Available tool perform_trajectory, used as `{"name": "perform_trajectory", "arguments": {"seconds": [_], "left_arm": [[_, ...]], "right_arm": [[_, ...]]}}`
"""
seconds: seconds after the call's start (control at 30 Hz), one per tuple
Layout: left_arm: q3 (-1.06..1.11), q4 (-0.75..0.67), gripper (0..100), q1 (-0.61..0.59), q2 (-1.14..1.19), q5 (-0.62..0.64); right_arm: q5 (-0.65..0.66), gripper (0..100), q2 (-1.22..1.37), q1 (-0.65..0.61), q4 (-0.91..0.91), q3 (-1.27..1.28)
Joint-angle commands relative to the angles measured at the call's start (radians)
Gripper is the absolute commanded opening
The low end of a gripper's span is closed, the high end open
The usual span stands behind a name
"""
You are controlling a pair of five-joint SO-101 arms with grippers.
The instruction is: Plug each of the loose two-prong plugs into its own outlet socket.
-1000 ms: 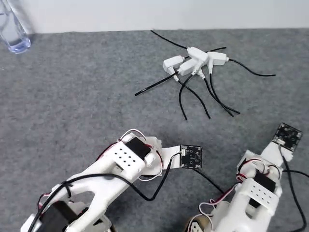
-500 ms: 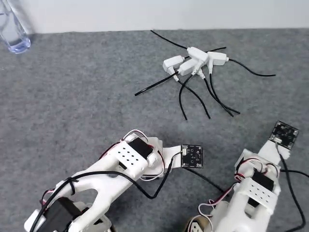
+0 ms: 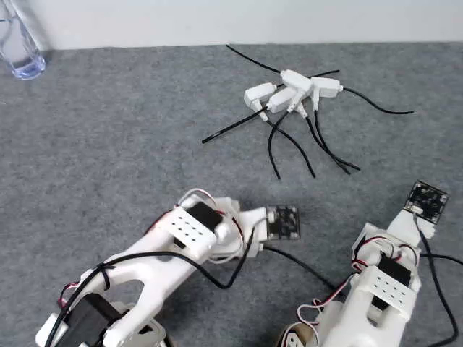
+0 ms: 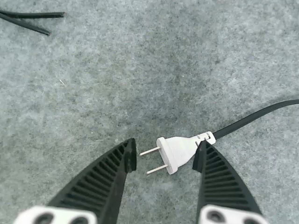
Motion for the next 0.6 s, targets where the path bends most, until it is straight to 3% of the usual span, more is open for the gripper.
{"name": "perform_trajectory", "arguments": {"seconds": [0.0, 0.3, 0.57], "left_arm": [[-0.013, -0.1, 17, -0.078, -0.002, -0.028], [-0.084, -0.089, 17, -0.101, -0.002, -0.026], [-0.042, -0.028, 17, 0.095, -0.002, -0.031]], "right_arm": [[0.008, 19.3, -0.015, -0.01, -0.015, -0.008], [0.009, 19.3, -0.012, -0.036, -0.016, -0.008], [0.009, 19.3, -0.008, -0.033, -0.016, -0.008]]}}
